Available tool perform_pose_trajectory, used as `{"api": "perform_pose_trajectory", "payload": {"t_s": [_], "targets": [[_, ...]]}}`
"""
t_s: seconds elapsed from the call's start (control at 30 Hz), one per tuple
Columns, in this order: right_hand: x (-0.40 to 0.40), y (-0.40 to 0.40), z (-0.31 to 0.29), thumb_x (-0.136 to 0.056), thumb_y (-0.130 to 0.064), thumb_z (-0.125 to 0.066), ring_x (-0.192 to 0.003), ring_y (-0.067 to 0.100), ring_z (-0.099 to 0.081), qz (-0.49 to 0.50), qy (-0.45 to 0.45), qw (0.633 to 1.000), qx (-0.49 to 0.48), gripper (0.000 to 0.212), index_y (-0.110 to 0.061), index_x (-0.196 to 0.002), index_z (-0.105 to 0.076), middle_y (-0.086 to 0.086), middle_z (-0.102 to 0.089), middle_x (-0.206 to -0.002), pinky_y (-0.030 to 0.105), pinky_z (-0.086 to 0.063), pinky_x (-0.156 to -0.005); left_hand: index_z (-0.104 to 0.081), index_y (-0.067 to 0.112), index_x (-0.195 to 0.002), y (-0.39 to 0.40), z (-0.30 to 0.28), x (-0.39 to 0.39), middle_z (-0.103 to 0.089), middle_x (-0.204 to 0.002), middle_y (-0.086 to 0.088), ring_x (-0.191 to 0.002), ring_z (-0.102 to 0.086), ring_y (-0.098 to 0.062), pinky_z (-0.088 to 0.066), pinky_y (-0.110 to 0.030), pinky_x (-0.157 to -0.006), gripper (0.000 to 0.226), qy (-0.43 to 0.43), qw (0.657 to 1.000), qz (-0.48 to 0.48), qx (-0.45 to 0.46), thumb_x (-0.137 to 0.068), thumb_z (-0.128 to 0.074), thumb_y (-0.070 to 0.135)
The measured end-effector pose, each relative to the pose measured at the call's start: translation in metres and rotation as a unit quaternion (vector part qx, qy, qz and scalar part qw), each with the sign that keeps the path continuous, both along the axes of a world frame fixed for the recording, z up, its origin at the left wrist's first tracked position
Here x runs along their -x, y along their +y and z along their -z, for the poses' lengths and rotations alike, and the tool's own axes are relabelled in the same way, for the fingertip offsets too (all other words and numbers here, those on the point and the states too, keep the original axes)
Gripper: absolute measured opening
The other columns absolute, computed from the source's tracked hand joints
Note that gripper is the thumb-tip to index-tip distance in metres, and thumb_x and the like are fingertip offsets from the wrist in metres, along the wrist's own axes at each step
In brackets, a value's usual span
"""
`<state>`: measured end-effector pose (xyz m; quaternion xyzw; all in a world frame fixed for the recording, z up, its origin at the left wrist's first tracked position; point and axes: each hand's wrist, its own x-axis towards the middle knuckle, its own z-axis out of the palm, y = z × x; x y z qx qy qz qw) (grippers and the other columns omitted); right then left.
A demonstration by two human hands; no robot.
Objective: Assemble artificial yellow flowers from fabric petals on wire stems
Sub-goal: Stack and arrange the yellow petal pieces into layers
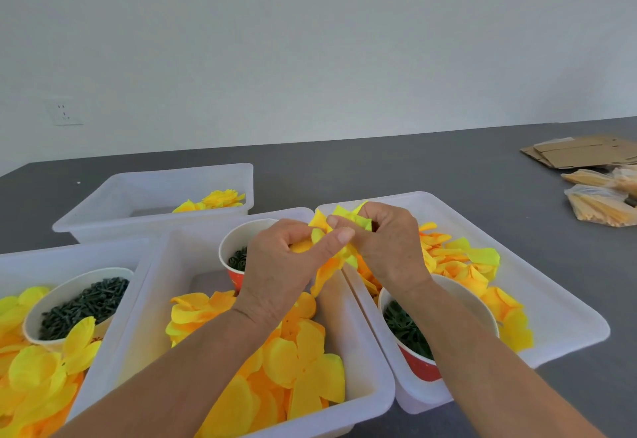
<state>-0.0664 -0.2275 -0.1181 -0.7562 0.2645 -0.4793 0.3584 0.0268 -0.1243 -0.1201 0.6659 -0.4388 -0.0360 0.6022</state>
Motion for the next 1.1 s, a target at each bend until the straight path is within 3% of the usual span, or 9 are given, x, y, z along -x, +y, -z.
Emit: {"api": "perform_pose_trajectory", "payload": {"t_s": [0.1,0.17,0.33,0.53,0.63,0.73,0.87,0.97,1.1], "targets": [[0.001,0.001,-0.002,-0.076,-0.034,-0.075,-0.051,0.017,-0.030,-0.032,-0.022,0.998,-0.041,0.052,-0.015,-0.048,-0.036,0.002,-0.030,-0.050,0.032,-0.028,-0.050,-0.074,0.015,-0.078,-0.004,0.002,-0.004,-0.065,-0.065,0.010,-0.059,-0.060,0.000,-0.045,-0.009,-0.054,0.010,0.006,0.999,-0.016,-0.032,-0.077,-0.074,0.025],[0.003,0.001,-0.005,-0.072,-0.037,-0.076,-0.047,0.014,-0.029,-0.081,-0.065,0.987,-0.122,0.053,-0.018,-0.048,-0.033,0.000,-0.030,-0.049,0.026,-0.029,-0.046,-0.071,0.020,-0.070,-0.005,0.002,-0.007,-0.063,-0.062,0.014,-0.055,-0.059,0.001,-0.044,-0.009,-0.051,0.012,0.039,0.998,-0.029,-0.036,-0.079,-0.071,0.012],[0.006,-0.003,-0.010,-0.059,-0.047,-0.076,-0.051,0.018,-0.036,-0.113,-0.117,0.960,-0.228,0.044,-0.012,-0.059,-0.050,0.006,-0.039,-0.055,0.028,-0.035,-0.051,-0.063,0.026,-0.060,-0.004,0.004,-0.026,-0.060,-0.062,0.010,-0.060,-0.051,-0.006,-0.044,-0.027,-0.067,0.024,0.104,0.984,-0.148,-0.009,-0.083,-0.068,0.018],[0.011,-0.013,-0.012,-0.085,-0.033,-0.066,-0.046,0.011,-0.026,0.045,-0.150,0.973,-0.171,0.040,-0.010,-0.056,-0.050,-0.009,-0.031,-0.046,0.025,-0.026,-0.047,-0.067,0.017,-0.073,-0.004,0.006,-0.031,-0.060,-0.068,0.011,-0.066,-0.052,-0.005,-0.042,-0.026,-0.067,0.013,0.153,0.973,-0.175,0.004,-0.086,-0.065,0.018],[0.014,-0.016,-0.012,-0.094,-0.035,-0.052,-0.052,0.014,-0.023,0.157,-0.096,0.980,-0.072,0.048,-0.014,-0.055,-0.035,-0.006,-0.026,-0.050,0.030,-0.023,-0.054,-0.066,0.019,-0.070,-0.004,0.006,-0.027,-0.061,-0.068,0.008,-0.063,-0.050,-0.006,-0.040,-0.021,-0.061,0.017,0.155,0.978,-0.140,0.011,-0.086,-0.064,0.016],[0.016,-0.020,-0.010,-0.096,-0.033,-0.051,-0.064,0.018,-0.042,0.247,-0.054,0.967,-0.021,0.031,-0.012,-0.074,-0.056,-0.003,-0.048,-0.062,0.030,-0.031,-0.062,-0.067,0.021,-0.069,-0.003,0.004,-0.023,-0.060,-0.065,0.007,-0.061,-0.048,-0.006,-0.040,-0.019,-0.060,0.018,0.156,0.981,-0.110,0.020,-0.085,-0.065,0.015],[0.016,-0.024,-0.007,-0.093,-0.026,-0.055,-0.081,0.022,-0.051,0.271,0.043,0.961,-0.041,0.014,-0.012,-0.093,-0.060,0.005,-0.061,-0.087,0.032,-0.037,-0.069,-0.068,0.021,-0.070,-0.001,0.002,-0.020,-0.064,-0.070,0.006,-0.063,-0.051,-0.006,-0.041,-0.019,-0.062,0.012,0.169,0.981,-0.091,0.017,-0.082,-0.069,0.019],[0.018,-0.024,-0.003,-0.093,-0.021,-0.054,-0.080,0.023,-0.047,0.275,0.190,0.941,-0.046,0.007,-0.014,-0.093,-0.054,0.001,-0.053,-0.081,0.031,-0.033,-0.067,-0.067,0.021,-0.067,0.000,0.000,-0.017,-0.065,-0.070,0.004,-0.062,-0.052,-0.005,-0.041,-0.017,-0.060,0.013,0.171,0.981,-0.090,0.011,-0.080,-0.072,0.020],[0.019,-0.020,-0.004,-0.090,-0.028,-0.057,-0.098,0.030,-0.048,0.286,0.273,0.918,-0.036,0.019,-0.011,-0.099,-0.053,0.006,-0.057,-0.093,0.035,-0.036,-0.073,-0.066,0.018,-0.064,0.001,-0.001,-0.016,-0.064,-0.069,-0.002,-0.062,-0.051,-0.009,-0.044,-0.021,-0.061,0.016,0.166,0.983,-0.083,0.010,-0.078,-0.073,0.020]]}}
